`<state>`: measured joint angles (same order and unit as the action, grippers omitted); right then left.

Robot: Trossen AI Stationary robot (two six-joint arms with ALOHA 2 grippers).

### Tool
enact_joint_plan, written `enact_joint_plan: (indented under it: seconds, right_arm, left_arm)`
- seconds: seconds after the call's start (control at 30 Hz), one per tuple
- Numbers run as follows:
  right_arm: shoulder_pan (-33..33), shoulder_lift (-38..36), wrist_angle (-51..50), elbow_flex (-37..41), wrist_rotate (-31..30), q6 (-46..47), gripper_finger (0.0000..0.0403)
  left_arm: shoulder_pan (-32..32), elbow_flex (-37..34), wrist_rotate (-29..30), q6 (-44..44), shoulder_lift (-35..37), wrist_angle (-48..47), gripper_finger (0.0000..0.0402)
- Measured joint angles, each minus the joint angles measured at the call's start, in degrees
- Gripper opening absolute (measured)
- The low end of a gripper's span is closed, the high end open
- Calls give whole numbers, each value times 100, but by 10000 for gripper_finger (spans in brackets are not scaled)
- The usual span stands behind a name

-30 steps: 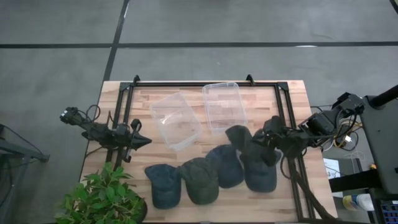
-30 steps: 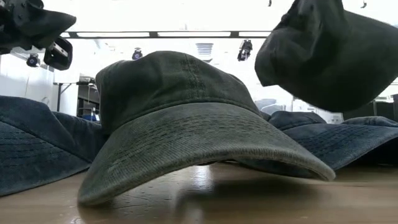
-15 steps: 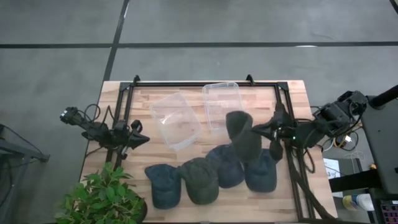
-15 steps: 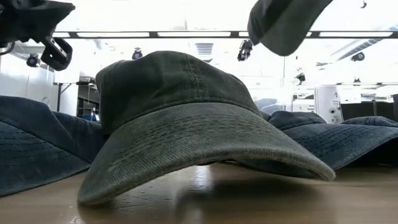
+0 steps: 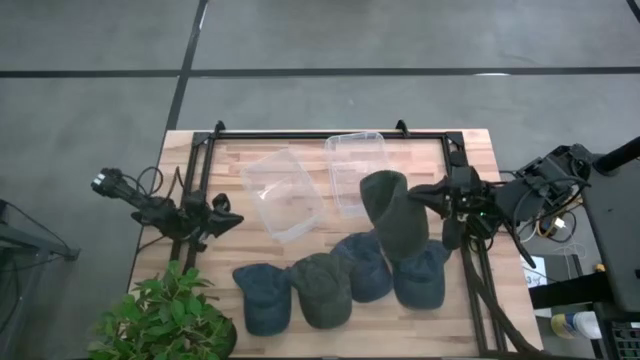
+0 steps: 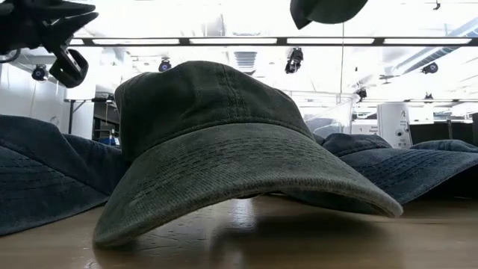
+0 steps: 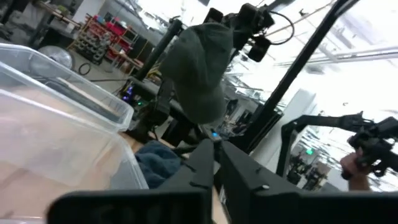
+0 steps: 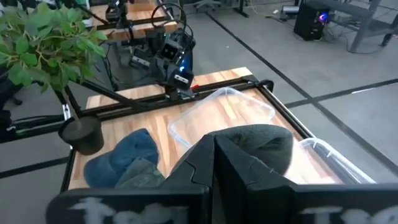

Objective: Pick & Place hat
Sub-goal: Put the left dark green cap into the right transparent bin

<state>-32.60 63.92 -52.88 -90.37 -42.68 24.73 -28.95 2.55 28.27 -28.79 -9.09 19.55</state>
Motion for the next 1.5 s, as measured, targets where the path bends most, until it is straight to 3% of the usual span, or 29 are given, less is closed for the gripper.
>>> enact_joint_plan:
  seconds: [0.2, 0.37, 0.53, 0.93, 1.3, 1.5]
  right_arm:
    - [4, 2, 525, 4, -108, -474, 7]
    - [25, 2, 1140, 4, -282, -1048, 7]
    - [193, 4, 1332, 7, -430, -1190, 7]
    - [514, 288, 1961, -150, -505, -1835, 8]
    - [514, 727, 2413, -748, -484, -2688, 8]
    - [514, 1127, 2522, -1339, -467, -3168, 8]
  left_arm:
    - [2, 154, 147, -208, -959, 924, 127]
    - [7, 581, 496, -502, -1985, 1065, 179]
    - [91, 1203, 927, -500, -2977, 1101, 190]
    - [391, 2894, 856, 45, -4795, 1069, 190]
    - [1446, 3978, -963, -448, -5542, 1067, 190]
    - [1988, 4330, -1344, -717, -5805, 1107, 190]
